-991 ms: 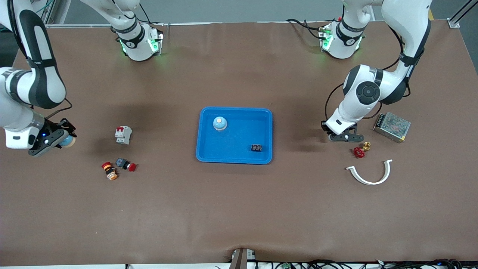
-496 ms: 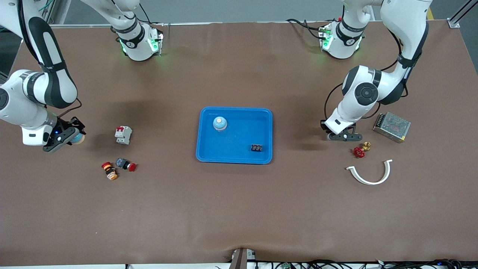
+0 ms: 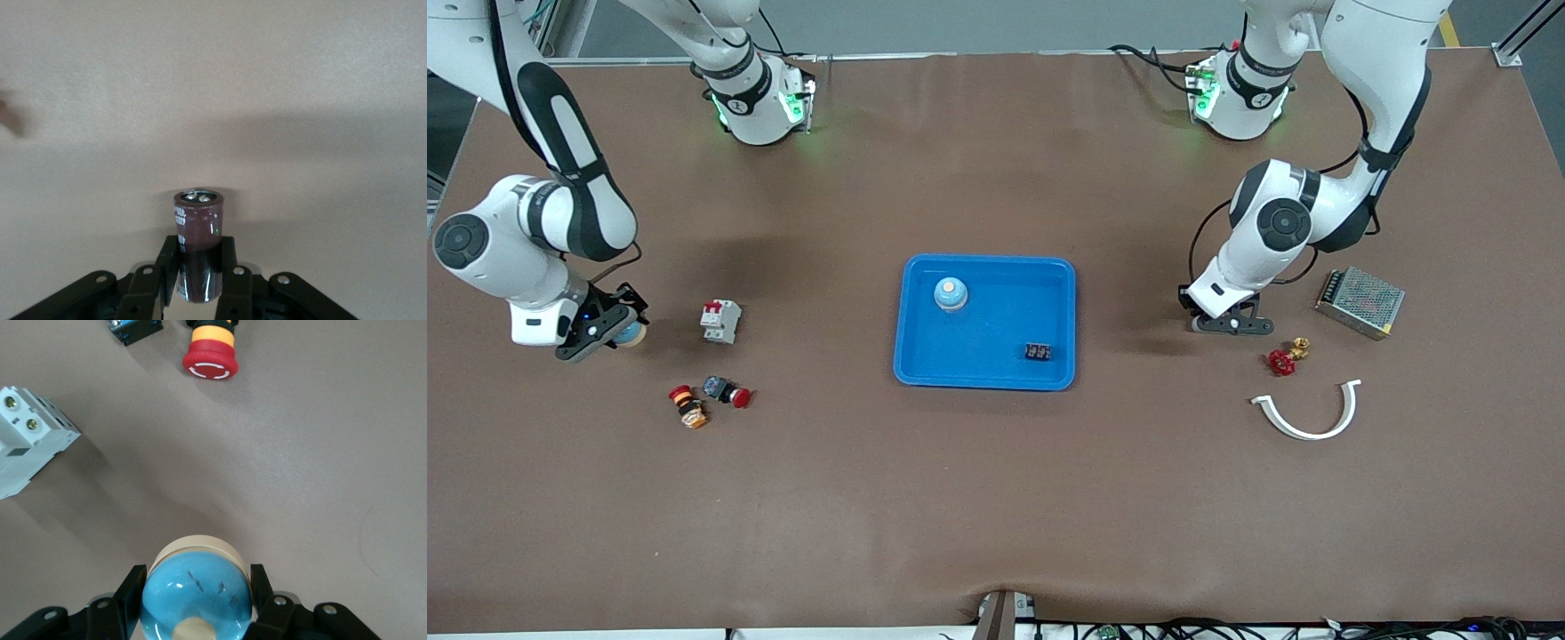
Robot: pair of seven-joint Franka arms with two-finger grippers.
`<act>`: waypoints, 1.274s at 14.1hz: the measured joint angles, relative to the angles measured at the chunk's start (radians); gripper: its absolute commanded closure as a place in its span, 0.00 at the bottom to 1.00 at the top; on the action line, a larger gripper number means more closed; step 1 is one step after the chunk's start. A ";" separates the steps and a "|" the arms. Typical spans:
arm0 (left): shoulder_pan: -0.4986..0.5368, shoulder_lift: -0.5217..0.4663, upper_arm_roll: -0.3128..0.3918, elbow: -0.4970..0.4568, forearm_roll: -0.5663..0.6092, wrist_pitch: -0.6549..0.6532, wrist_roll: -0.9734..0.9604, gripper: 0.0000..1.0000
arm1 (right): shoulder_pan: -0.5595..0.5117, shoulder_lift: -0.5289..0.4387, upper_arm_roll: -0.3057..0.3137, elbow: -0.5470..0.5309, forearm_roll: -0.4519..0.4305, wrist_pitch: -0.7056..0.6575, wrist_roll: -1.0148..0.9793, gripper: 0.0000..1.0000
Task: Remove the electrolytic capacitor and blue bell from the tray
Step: 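Lower the blue bell beside the white breaker and open the right gripper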
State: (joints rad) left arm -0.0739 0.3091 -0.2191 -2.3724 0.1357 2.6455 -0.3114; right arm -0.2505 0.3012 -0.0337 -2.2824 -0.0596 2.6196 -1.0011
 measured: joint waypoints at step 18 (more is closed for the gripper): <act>-0.019 0.008 -0.002 0.019 0.000 -0.023 -0.160 0.00 | -0.001 0.068 0.002 -0.046 0.000 0.129 0.003 0.00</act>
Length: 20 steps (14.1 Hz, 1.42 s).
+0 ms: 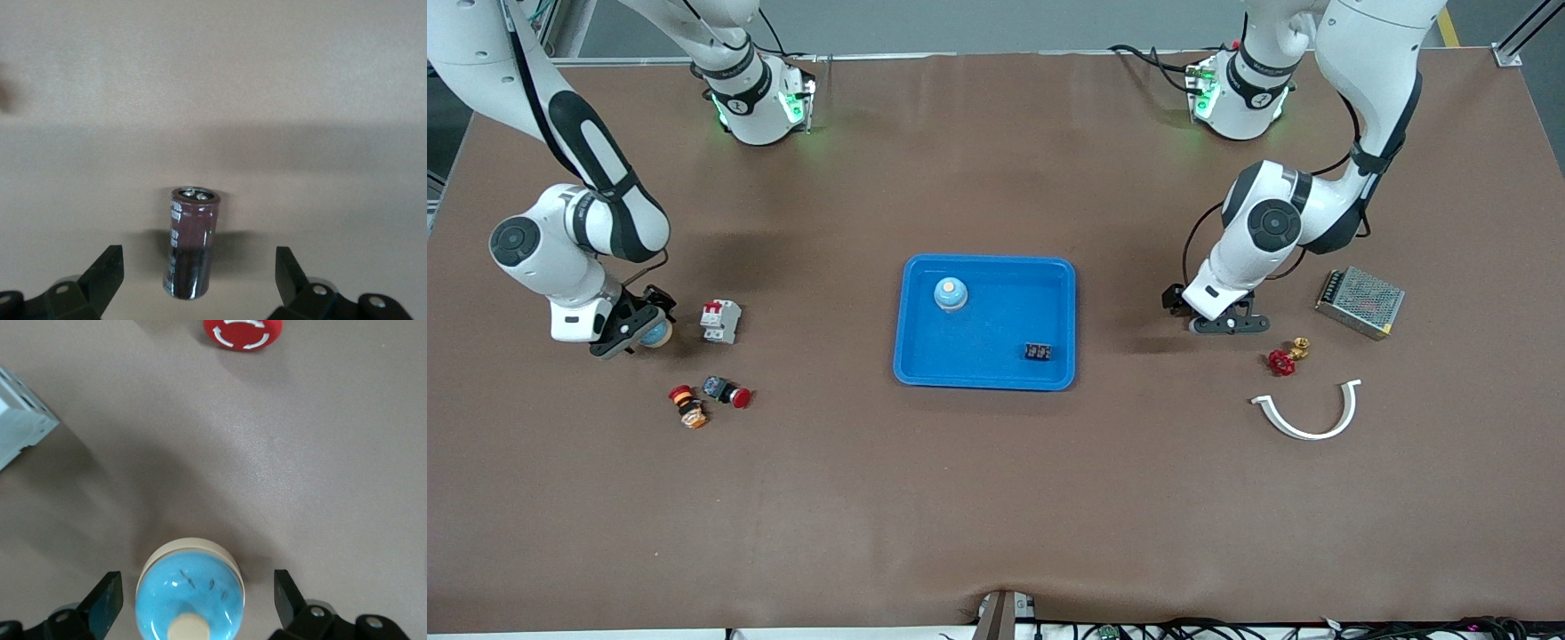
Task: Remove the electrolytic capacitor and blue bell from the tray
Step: 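Lower the blue bell beside the white breaker and open the right gripper, then set the capacitor beside the power supply while the right gripper returns to the tray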
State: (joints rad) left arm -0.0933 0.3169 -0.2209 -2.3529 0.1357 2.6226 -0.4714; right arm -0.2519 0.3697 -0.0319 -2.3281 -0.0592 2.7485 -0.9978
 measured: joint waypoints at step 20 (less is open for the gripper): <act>-0.162 0.168 -0.076 0.431 -0.016 -0.208 -1.279 0.00 | 0.551 -0.227 0.037 0.626 0.094 -1.040 1.225 0.00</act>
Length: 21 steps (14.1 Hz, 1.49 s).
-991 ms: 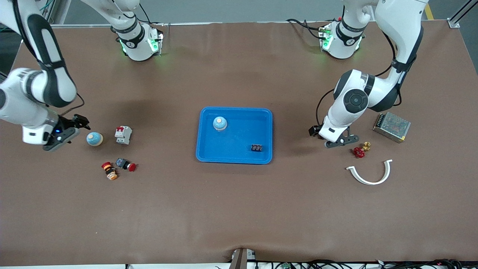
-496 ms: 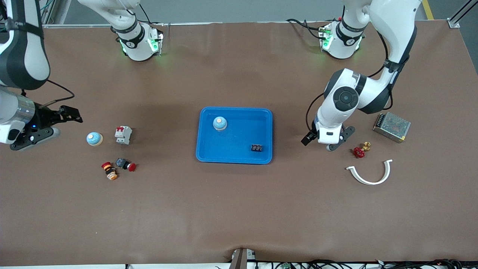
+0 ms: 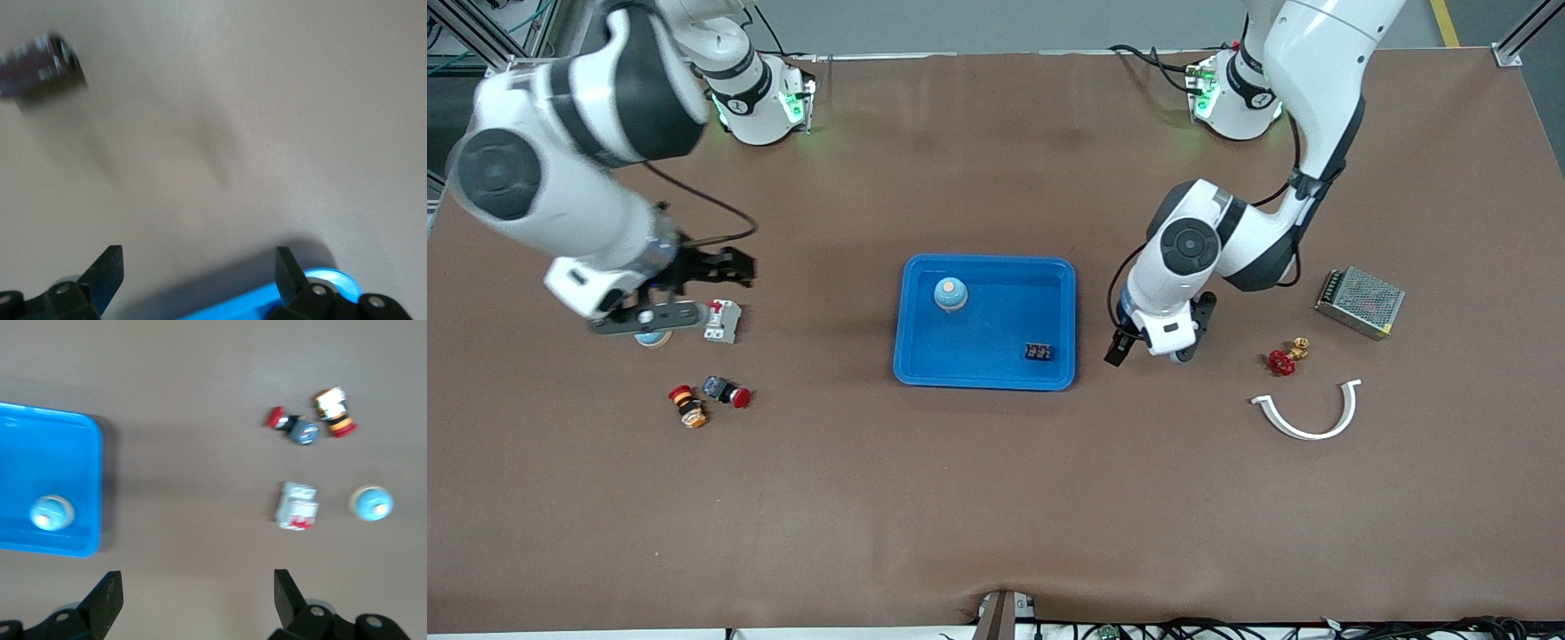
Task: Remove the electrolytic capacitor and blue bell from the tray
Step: 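Set the capacitor beside the power supply while the right gripper returns to the tray, then lower the right gripper onto the second bell while the left gripper grips the capacitor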
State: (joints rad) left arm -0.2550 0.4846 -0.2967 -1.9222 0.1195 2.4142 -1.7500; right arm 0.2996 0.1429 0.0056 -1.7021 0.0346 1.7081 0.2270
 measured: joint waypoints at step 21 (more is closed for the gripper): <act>-0.217 0.227 0.054 0.263 0.012 0.001 -0.497 0.00 | 0.389 0.189 -0.005 -0.260 0.080 0.644 0.464 0.00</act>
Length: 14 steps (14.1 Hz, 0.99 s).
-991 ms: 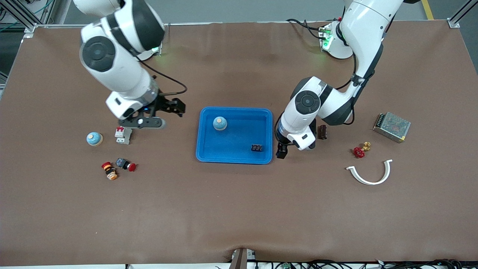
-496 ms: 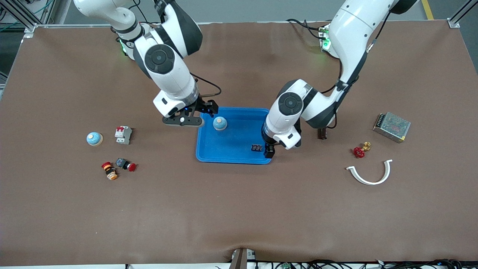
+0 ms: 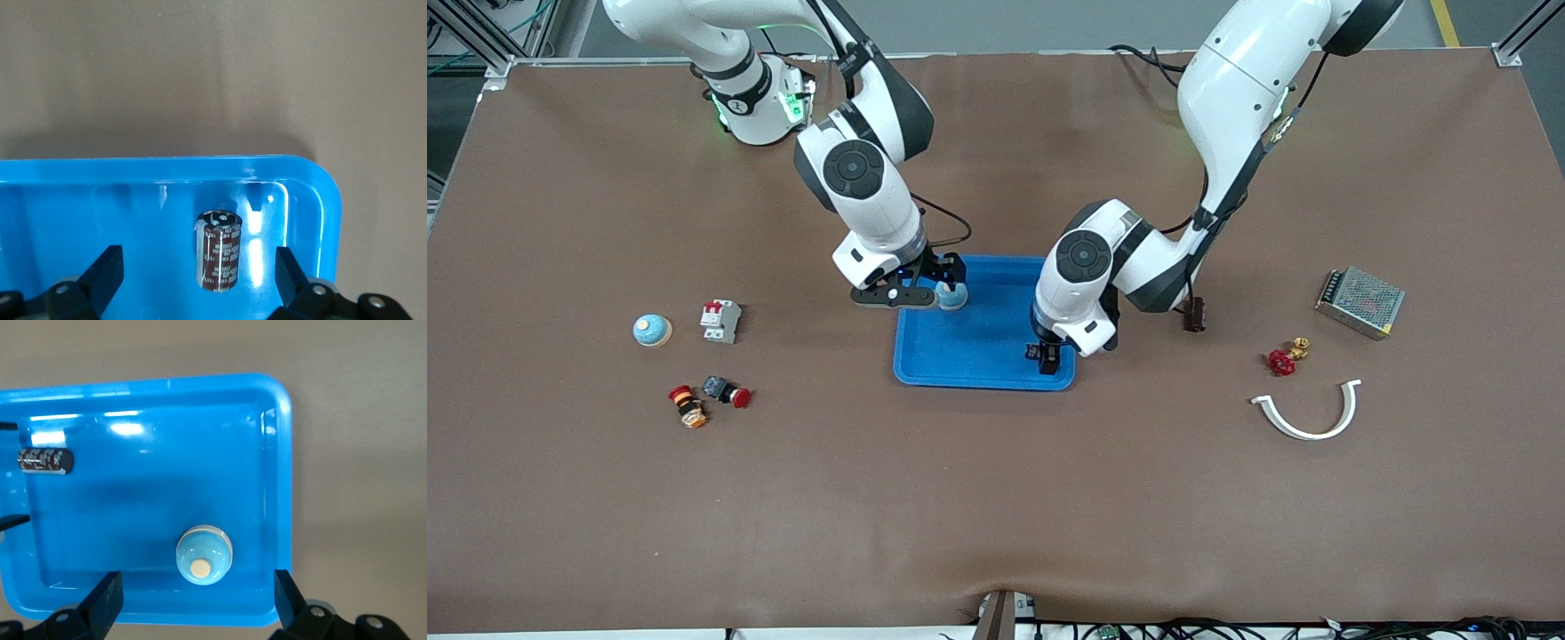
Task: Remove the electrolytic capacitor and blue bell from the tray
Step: 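Lower the right gripper onto the second bell while the left gripper grips the capacitor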
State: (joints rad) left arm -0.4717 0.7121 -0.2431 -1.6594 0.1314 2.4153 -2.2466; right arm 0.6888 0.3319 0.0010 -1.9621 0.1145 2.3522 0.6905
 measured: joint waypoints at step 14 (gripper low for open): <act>-0.023 0.072 0.006 0.066 0.042 0.000 0.000 0.00 | 0.050 0.139 -0.009 -0.026 -0.022 0.148 0.030 0.00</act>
State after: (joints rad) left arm -0.4950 0.7840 -0.2371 -1.5930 0.1737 2.4153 -2.2466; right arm 0.7385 0.4713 -0.0078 -1.9881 0.0926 2.5003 0.7205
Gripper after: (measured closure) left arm 0.000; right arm 0.000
